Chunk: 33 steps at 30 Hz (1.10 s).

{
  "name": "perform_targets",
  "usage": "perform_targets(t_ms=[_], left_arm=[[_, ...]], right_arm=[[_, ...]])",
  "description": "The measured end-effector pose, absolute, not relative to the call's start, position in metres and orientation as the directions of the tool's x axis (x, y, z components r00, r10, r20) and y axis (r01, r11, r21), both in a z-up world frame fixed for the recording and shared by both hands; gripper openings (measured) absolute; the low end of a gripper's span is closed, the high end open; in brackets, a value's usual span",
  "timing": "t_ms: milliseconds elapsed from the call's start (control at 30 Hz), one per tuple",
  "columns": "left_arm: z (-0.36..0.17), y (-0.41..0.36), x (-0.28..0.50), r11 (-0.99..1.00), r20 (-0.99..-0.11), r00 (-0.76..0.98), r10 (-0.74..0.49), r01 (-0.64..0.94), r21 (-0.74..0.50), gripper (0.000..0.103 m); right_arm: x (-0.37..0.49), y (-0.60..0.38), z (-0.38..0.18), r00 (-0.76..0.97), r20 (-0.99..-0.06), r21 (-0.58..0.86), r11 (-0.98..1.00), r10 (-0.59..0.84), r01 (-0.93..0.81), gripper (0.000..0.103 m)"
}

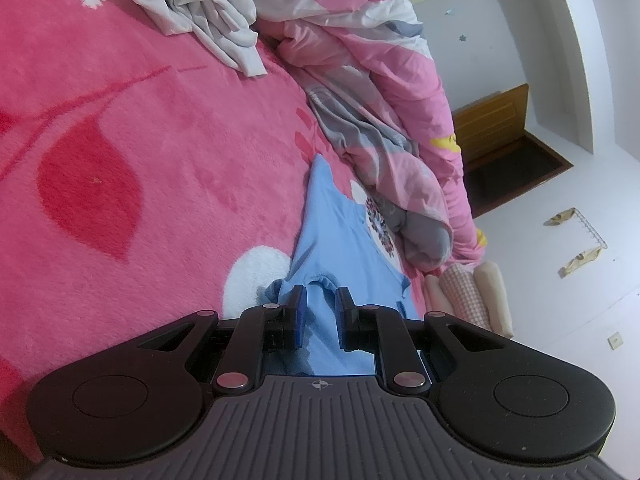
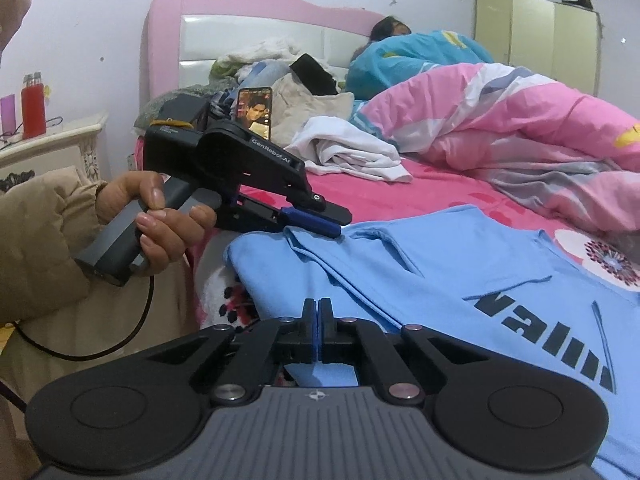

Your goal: Fold clothes

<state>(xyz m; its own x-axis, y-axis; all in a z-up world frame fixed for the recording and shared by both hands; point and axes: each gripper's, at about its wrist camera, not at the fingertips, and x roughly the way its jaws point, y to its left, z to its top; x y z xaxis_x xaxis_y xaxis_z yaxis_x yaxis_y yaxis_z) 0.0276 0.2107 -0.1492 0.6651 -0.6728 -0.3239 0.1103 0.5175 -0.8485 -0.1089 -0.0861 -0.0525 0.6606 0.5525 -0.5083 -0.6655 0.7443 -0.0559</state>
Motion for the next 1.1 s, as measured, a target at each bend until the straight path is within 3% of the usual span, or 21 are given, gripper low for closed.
perform_targets(t_ms=[800, 1100], left_arm=[[-0.149, 0.213, 0.025, 0.527, -0.323, 0.671, -0.667, 0.118, -0.842, 0.014], [-0.148, 0.215, 0.024, 0.524, -0.320, 0.673, -0.667, 0.118, -0.844, 0.014]], right_arm=[[-0.136, -0.094, -0.036, 0.632, -0.504, 0.018, 0.739, 0.588, -0.673, 0.000], [-0.150, -0.101, -0.050, 0.463, -0.593, 0.194, 0.675, 0.659, -0.712, 0.000]])
